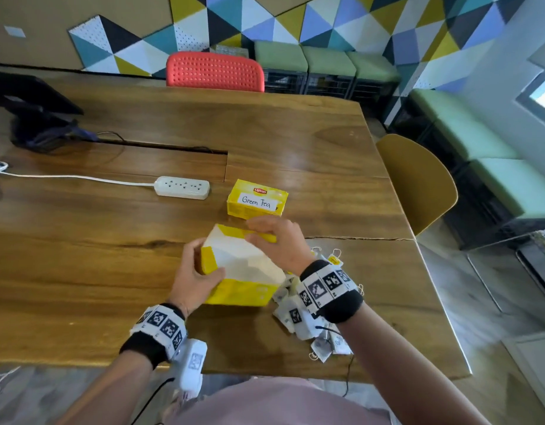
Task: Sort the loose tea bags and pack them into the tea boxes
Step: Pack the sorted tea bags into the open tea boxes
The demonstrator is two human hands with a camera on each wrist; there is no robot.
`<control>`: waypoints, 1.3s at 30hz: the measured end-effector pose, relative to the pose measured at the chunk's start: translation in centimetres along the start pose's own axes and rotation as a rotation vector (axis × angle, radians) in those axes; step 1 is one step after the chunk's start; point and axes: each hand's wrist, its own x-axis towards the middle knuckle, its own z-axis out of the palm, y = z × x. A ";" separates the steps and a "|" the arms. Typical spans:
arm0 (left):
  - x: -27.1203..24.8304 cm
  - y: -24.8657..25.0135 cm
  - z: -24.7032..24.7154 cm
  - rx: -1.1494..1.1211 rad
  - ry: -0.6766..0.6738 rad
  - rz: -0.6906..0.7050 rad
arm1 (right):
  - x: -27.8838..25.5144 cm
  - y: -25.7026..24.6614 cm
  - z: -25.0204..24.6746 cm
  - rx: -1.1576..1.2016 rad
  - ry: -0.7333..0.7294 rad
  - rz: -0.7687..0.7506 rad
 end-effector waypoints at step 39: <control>-0.5 3.6 15.0 0.496 -0.332 0.185 | -8.9 11.9 -3.2 0.551 0.064 0.584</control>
